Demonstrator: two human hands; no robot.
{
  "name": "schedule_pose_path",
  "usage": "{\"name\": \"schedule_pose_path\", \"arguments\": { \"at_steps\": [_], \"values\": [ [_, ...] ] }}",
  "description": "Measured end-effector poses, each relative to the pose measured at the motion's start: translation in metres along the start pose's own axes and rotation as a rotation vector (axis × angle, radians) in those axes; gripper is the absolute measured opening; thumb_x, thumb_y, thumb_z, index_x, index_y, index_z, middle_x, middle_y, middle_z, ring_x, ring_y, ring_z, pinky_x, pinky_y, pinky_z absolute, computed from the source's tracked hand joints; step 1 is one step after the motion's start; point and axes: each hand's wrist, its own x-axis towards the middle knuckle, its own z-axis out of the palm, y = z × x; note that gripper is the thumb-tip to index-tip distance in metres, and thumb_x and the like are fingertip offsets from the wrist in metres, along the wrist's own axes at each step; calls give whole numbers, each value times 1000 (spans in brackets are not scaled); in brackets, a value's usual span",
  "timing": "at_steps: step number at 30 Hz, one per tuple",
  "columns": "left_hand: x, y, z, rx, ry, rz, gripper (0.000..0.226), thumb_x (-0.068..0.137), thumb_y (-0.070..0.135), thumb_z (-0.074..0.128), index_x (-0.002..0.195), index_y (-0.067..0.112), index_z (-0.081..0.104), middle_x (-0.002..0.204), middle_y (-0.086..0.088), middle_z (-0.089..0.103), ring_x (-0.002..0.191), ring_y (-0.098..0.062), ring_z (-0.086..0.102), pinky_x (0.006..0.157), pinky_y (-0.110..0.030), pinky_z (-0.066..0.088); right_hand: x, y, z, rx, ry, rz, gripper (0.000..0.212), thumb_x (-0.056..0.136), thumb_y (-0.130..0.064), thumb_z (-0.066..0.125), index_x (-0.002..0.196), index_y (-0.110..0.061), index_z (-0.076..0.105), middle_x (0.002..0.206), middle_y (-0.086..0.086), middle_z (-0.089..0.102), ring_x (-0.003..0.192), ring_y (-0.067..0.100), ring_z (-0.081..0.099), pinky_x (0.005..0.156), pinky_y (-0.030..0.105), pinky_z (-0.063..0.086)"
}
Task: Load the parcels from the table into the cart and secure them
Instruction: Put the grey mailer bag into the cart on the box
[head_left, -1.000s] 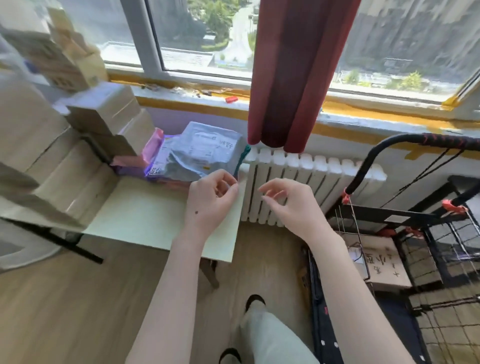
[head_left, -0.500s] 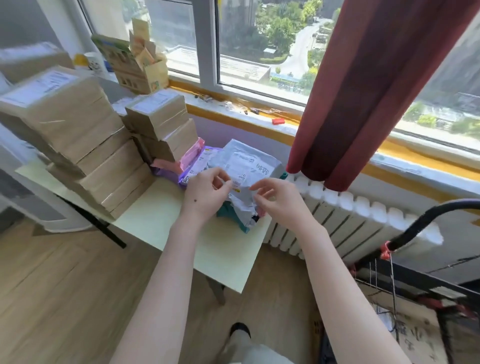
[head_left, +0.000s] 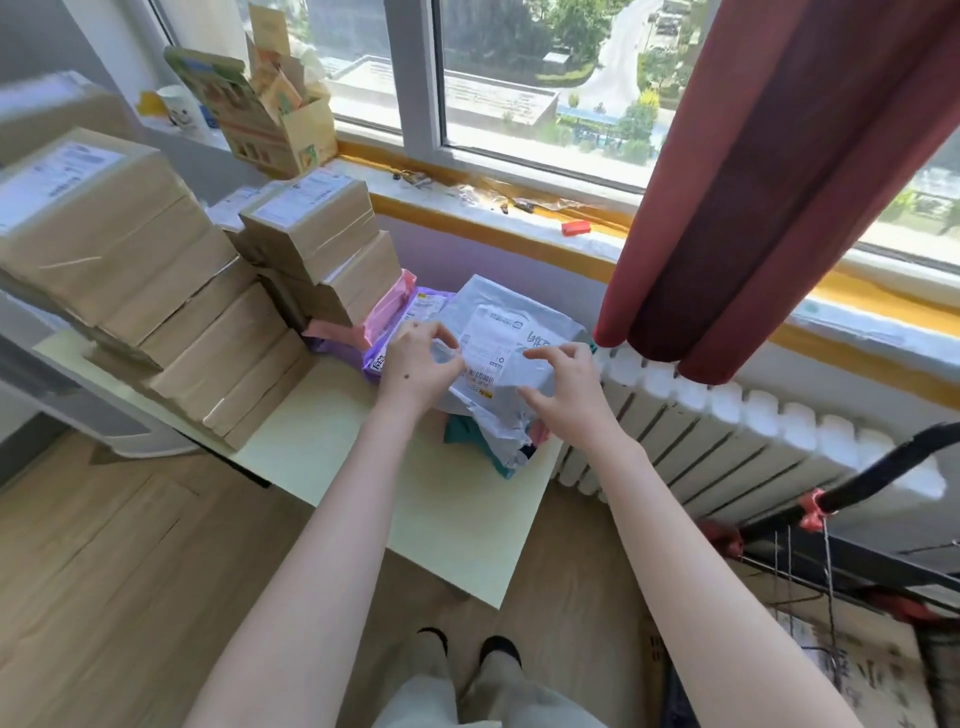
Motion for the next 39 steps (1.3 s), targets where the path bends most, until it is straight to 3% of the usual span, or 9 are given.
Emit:
{"name": "schedule_pose_path", "arguments": {
  "at_steps": [5, 12, 19, 22, 25, 29, 33, 36, 39],
  "values": [
    [30, -14, 1, 26, -75, 6, 39, 81, 13, 67, 119, 14, 59, 130, -6, 54, 120, -22, 49, 95, -29, 37, 13, 3, 7, 49, 27, 132, 68, 86, -29, 68, 145, -23, 35, 139, 8, 28, 128, 25, 36, 109, 32, 31],
    [56, -28, 9, -2, -201, -18, 58, 86, 20, 67, 139, 16, 44, 144, -6, 45, 131, -24, 42, 104, -35, 34, 22, -1, 10, 101, 47, 240, 78, 88, -26, 68, 151, -16, 24, 143, 10, 23, 128, 21, 38, 98, 18, 25],
    [63, -37, 13, -12, -246, -3, 62, 86, 23, 68, 141, 17, 40, 144, -8, 44, 130, -26, 43, 105, -39, 35, 23, -6, 18, 142, 79, 299, 76, 89, -21, 66, 151, -19, 23, 145, 10, 23, 129, 20, 37, 89, 14, 26],
    [66, -41, 12, -32, -260, -11, 62, 84, 24, 69, 140, 17, 42, 141, -7, 47, 128, -25, 45, 104, -40, 37, 23, -10, 21, 138, 72, 311, 74, 89, -21, 66, 151, -20, 24, 142, 9, 25, 117, 16, 41, 77, 13, 34],
    [66, -44, 11, -30, -279, -26, 61, 84, 24, 68, 139, 19, 42, 140, -7, 48, 125, -25, 47, 102, -40, 39, 25, -10, 25, 145, 81, 313, 74, 87, -20, 68, 149, -19, 28, 141, 11, 26, 129, 20, 37, 90, 14, 26],
    [65, -42, 8, -41, -286, -37, 61, 84, 21, 67, 139, 19, 41, 139, -6, 48, 125, -25, 47, 101, -40, 40, 26, -13, 26, 158, 77, 327, 73, 87, -20, 68, 149, -19, 29, 141, 10, 26, 128, 21, 40, 92, 15, 27],
    [64, -37, 4, -78, -266, -65, 55, 84, 16, 66, 135, 18, 45, 132, -4, 55, 118, -22, 51, 89, -31, 41, 28, -15, 25, 156, 111, 303, 68, 86, -16, 68, 146, -20, 35, 140, 10, 32, 109, 9, 37, 69, 2, 36],
    [61, -36, 0, -149, -242, -78, 52, 83, 13, 66, 131, 18, 49, 128, -4, 58, 106, -18, 54, 83, -27, 41, 27, -18, 21, 207, 176, 280, 63, 83, -11, 68, 141, -19, 42, 139, 9, 42, 129, 14, 35, 96, 15, 29],
    [57, -35, -5, -217, -197, -79, 54, 82, 10, 66, 133, 16, 50, 126, -4, 59, 97, -14, 53, 81, -26, 42, 21, -21, 17, 271, 245, 265, 60, 83, -10, 68, 137, -23, 46, 132, 0, 46, 130, 19, 40, 110, 32, 33]
  ]
}}
